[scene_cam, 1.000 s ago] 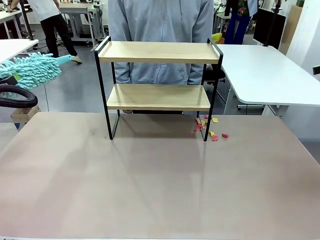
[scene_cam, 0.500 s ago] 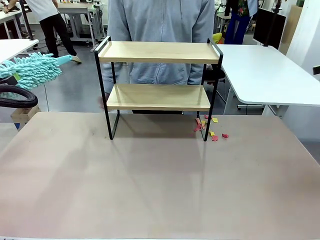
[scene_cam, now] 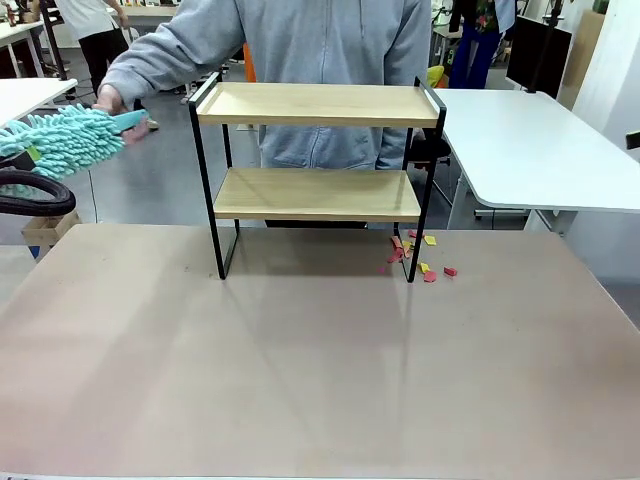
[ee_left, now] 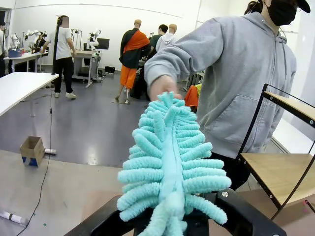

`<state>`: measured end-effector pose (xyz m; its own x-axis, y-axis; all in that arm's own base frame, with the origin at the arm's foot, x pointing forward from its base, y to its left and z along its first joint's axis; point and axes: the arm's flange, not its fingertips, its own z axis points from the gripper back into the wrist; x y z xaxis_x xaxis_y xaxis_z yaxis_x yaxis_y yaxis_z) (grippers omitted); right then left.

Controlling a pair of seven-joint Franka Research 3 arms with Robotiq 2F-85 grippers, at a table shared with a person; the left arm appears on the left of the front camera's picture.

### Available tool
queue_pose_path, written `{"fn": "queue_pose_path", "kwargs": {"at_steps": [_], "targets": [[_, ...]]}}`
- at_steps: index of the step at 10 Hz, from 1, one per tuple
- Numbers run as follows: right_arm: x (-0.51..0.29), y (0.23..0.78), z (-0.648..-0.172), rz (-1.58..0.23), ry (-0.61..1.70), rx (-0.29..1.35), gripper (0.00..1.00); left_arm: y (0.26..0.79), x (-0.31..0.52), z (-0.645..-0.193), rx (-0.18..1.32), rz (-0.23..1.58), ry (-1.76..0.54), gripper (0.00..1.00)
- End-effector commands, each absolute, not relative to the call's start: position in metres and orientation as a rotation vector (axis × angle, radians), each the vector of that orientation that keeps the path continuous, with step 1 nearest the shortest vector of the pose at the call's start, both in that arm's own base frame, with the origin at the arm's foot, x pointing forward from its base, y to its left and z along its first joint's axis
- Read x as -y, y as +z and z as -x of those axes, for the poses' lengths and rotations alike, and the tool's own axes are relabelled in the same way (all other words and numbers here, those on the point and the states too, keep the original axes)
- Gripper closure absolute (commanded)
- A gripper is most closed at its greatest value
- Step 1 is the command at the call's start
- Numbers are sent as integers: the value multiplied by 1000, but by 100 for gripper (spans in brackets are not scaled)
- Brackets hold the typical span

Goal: Clean the shelf.
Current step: Hand the Duster back to the human.

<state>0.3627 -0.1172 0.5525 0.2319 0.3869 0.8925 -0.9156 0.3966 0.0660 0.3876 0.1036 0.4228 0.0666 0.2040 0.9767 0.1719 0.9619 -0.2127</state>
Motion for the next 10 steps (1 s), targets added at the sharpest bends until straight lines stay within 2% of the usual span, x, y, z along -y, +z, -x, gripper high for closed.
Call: {"fn": "queue_pose_path", "kwargs": {"at_steps": [1, 6, 7, 8, 9, 10], "targets": [[119, 554, -362, -687, 1017, 945, 0, 425, -105, -388, 1524, 299, 16, 83], [119, 554, -362, -687, 1017, 945, 0, 425, -105, -388, 1524, 299, 16, 83], [119, 554, -362, -687, 1017, 945, 0, 423, -103, -388, 1512, 306, 23, 26], [119, 554, -362, -687, 1017, 945, 0, 432, -98, -383, 1488, 318, 22, 25], [119, 554, -362, -687, 1017, 945, 0, 439, -97, -381, 1438, 331, 35, 0], [119, 554, -362, -687, 1017, 945, 0, 448, -99, -377, 1400, 328, 65, 21]]}}
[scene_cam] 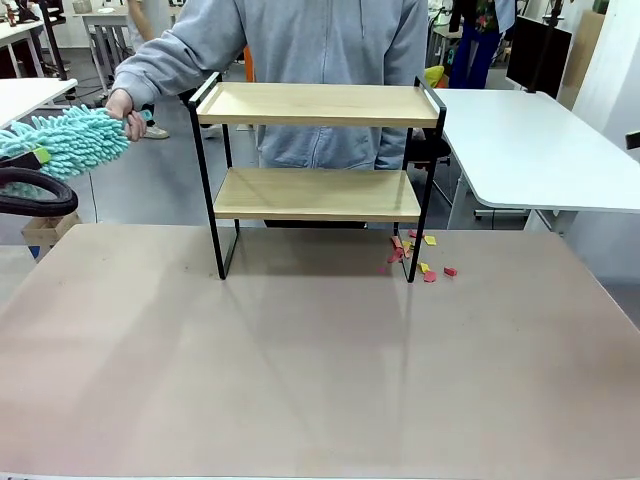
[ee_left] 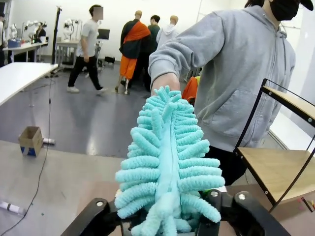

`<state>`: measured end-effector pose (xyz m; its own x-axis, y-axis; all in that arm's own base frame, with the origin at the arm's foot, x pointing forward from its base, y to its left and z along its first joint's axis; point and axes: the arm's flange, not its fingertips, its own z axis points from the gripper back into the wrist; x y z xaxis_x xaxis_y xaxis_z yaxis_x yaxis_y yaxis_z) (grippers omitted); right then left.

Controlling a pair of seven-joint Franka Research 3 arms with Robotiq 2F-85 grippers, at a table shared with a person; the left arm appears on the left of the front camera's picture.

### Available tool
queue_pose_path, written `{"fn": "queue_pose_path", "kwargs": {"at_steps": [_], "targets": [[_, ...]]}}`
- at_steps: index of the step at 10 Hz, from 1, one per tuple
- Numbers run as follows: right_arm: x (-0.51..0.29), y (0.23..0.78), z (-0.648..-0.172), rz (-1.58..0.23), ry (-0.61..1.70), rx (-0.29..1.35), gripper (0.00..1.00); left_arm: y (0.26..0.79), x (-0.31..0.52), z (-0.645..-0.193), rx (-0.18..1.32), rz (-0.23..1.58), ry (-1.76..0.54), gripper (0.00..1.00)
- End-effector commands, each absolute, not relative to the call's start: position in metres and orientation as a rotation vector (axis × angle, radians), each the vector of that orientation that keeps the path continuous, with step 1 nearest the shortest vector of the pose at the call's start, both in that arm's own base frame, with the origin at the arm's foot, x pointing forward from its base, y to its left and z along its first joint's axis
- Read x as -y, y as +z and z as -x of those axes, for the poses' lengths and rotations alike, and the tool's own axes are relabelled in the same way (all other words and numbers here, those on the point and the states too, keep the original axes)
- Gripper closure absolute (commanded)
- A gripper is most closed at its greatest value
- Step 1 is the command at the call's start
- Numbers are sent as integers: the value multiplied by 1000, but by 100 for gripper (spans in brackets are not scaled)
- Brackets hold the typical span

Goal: Clean the shelf.
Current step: Hand the Duster back to the human.

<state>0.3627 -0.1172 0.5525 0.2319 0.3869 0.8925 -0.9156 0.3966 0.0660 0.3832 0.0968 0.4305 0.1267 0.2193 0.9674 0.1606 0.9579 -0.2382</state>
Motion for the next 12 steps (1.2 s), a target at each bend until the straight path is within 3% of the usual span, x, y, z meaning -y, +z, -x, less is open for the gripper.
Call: {"fn": "queue_pose_path", "kwargs": {"at_steps": [1, 7, 9, 12], "targets": [[119, 554, -362, -687, 1017, 945, 0, 460, -101, -372, 1382, 345, 78, 0], [119, 554, -362, -687, 1017, 945, 0, 579, -169, -337, 1361, 636, 295, 0], [119, 554, -362, -687, 1017, 945, 0, 596, -214, -325, 1387, 696, 404, 0], [119, 554, -362, -687, 1017, 945, 0, 592, -229, -320, 1378, 722, 380, 0]]}}
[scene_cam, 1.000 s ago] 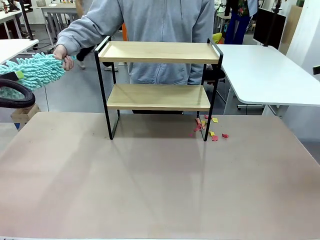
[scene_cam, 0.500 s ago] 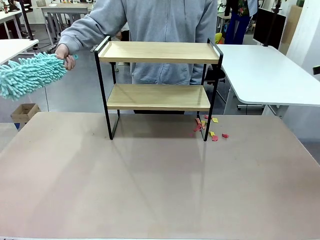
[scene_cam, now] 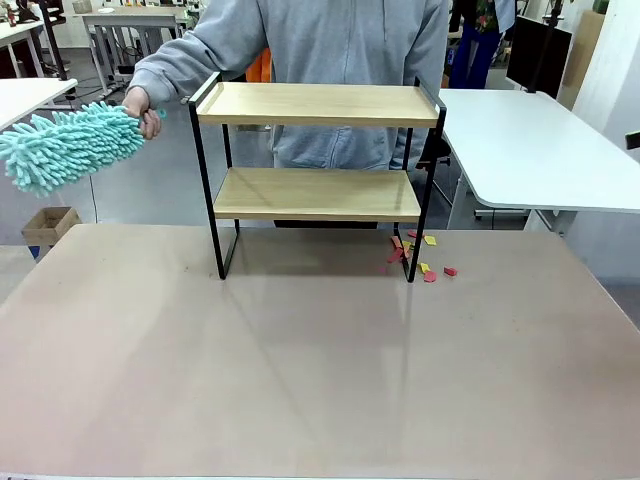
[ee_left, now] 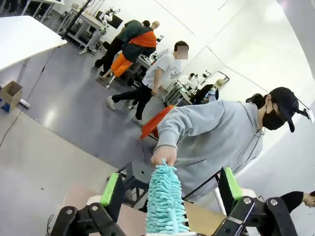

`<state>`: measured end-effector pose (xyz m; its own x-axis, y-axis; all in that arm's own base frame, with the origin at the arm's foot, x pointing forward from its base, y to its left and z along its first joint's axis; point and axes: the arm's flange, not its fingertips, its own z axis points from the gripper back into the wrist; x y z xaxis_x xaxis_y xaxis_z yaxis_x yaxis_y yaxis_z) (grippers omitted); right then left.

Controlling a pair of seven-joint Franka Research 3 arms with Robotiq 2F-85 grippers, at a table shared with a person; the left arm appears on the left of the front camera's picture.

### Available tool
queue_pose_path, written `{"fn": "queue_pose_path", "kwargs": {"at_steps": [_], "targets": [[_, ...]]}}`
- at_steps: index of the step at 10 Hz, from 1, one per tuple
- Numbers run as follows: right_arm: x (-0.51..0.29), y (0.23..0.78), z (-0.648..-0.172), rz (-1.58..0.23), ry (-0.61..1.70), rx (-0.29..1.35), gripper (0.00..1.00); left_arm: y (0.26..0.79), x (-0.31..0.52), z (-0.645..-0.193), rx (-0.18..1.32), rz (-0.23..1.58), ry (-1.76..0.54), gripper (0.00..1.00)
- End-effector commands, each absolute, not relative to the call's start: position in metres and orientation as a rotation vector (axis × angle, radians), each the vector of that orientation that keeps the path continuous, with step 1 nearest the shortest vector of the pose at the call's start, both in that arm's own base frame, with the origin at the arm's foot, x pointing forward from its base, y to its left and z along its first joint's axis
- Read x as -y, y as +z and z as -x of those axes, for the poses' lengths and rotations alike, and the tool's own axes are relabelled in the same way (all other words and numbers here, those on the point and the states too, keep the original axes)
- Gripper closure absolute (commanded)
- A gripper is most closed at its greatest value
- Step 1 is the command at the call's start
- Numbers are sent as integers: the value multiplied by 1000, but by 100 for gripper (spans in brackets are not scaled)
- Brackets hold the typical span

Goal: Clean the shelf.
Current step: Hand the Duster back to the human.

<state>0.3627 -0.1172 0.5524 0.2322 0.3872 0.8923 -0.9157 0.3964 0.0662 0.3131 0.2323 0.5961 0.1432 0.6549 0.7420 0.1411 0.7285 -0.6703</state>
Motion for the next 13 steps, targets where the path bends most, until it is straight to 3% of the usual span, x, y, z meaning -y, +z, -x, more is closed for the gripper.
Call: {"fn": "queue_pose_path", "kwargs": {"at_steps": [1, 13], "targets": [[119, 554, -362, -687, 1017, 945, 0, 598, -230, -313, 1410, 695, 425, 0], [119, 554, -362, -687, 1017, 945, 0, 598, -230, -313, 1410, 695, 425, 0]]}}
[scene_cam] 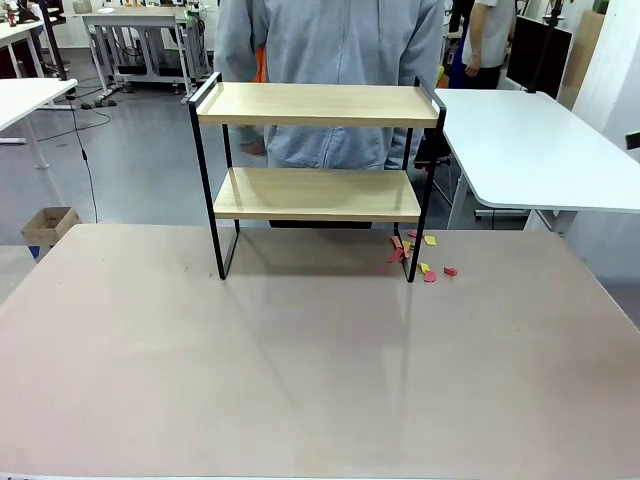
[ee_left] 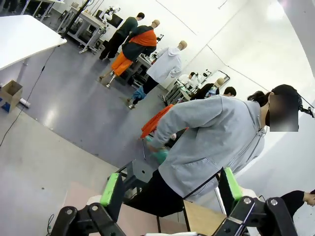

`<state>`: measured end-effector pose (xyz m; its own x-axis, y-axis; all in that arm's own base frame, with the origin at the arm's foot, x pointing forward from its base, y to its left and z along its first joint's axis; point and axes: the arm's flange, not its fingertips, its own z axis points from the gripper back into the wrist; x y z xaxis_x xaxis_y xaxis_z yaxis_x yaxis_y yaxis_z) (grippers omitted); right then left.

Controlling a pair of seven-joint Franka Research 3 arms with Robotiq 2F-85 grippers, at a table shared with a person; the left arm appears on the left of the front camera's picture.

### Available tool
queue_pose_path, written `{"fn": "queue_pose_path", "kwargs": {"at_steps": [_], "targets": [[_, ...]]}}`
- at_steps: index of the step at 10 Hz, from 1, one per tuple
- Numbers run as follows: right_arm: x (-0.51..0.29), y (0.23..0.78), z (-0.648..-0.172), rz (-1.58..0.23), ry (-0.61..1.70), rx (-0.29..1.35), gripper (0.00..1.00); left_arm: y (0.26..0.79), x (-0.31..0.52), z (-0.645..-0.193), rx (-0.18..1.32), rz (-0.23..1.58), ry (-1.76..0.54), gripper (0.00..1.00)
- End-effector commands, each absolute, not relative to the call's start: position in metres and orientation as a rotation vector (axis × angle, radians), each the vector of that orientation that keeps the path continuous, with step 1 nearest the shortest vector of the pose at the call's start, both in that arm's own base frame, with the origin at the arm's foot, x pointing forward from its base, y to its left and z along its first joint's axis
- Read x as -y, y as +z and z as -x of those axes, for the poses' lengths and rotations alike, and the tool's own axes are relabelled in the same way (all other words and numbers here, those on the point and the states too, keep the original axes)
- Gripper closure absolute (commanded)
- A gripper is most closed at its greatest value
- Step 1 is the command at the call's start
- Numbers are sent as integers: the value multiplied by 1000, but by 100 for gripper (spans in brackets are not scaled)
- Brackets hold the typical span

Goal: Clean the shelf.
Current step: Hand the Duster back to the human.

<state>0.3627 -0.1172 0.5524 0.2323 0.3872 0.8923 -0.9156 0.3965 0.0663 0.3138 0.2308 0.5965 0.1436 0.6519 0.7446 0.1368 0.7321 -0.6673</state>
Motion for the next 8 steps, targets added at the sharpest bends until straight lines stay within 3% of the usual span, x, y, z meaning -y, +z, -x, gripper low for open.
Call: {"fn": "queue_pose_path", "kwargs": {"at_steps": [1, 8], "targets": [[119, 554, -362, -687, 1017, 945, 0, 598, -230, -313, 1410, 695, 425, 0], [119, 554, -362, -687, 1017, 945, 0, 598, -230, -313, 1410, 695, 425, 0]]}}
